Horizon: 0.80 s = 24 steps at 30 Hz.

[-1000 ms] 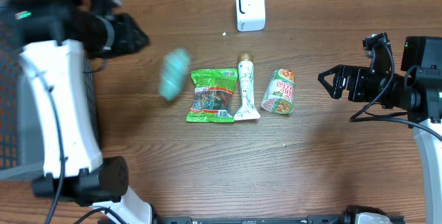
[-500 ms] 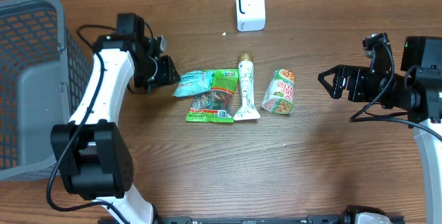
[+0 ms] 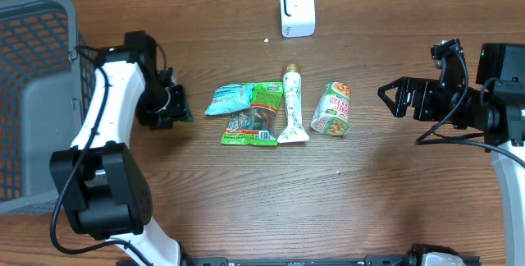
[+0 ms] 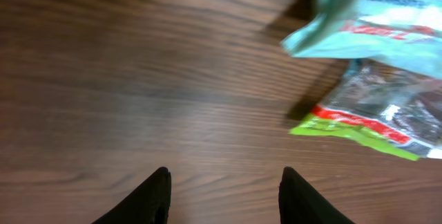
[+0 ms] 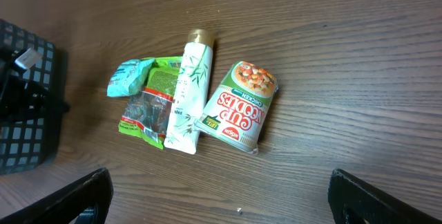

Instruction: Scan the item barcode

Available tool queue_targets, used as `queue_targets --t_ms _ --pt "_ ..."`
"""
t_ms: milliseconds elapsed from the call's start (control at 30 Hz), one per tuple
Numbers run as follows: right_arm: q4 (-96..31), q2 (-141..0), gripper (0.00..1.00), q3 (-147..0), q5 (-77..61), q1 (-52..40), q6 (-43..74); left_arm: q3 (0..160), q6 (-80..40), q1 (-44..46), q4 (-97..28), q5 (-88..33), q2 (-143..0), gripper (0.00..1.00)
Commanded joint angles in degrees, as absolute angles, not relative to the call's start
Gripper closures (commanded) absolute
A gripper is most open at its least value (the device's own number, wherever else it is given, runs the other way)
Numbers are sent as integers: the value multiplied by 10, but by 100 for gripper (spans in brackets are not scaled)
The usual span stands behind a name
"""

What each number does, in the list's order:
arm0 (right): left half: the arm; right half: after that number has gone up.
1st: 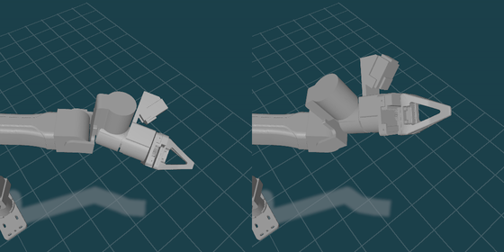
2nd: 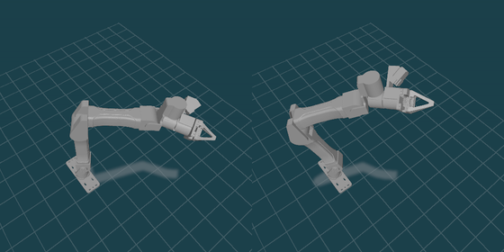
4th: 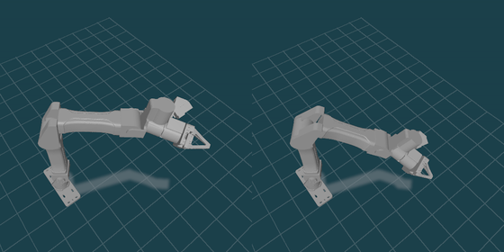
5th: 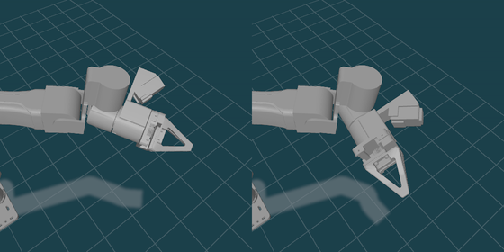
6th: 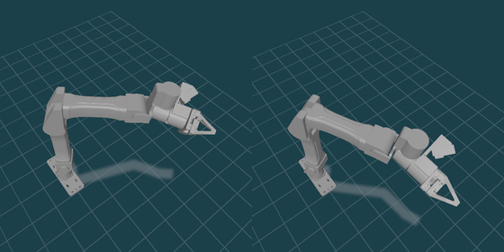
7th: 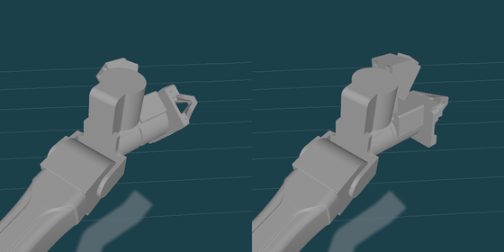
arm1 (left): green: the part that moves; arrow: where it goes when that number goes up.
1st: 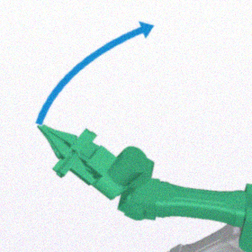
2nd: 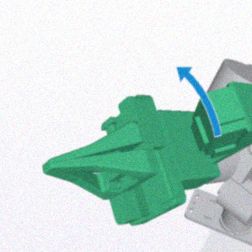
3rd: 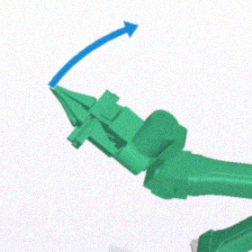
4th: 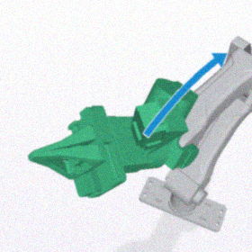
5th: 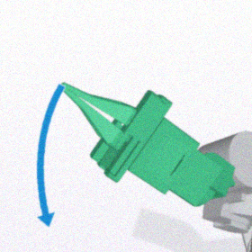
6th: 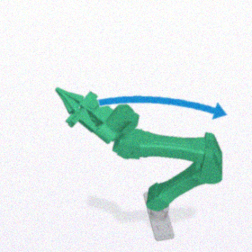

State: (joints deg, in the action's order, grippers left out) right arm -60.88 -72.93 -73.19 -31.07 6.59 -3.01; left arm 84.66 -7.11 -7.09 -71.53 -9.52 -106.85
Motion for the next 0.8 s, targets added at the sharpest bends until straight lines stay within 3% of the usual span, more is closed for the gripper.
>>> queue_targets --t_ms 0,167,767 --pt "-606 -728 0 -746 -312 64 -30 845 -68 -95 -729 -60 -1062 57" --pt "-605 -728 0 -746 -312 64 -30 845 -64 -133 -759 -8 -1057 54" --pt "-605 -728 0 -746 -312 64 -30 845 7 -213 -780 -1 -1027 53"
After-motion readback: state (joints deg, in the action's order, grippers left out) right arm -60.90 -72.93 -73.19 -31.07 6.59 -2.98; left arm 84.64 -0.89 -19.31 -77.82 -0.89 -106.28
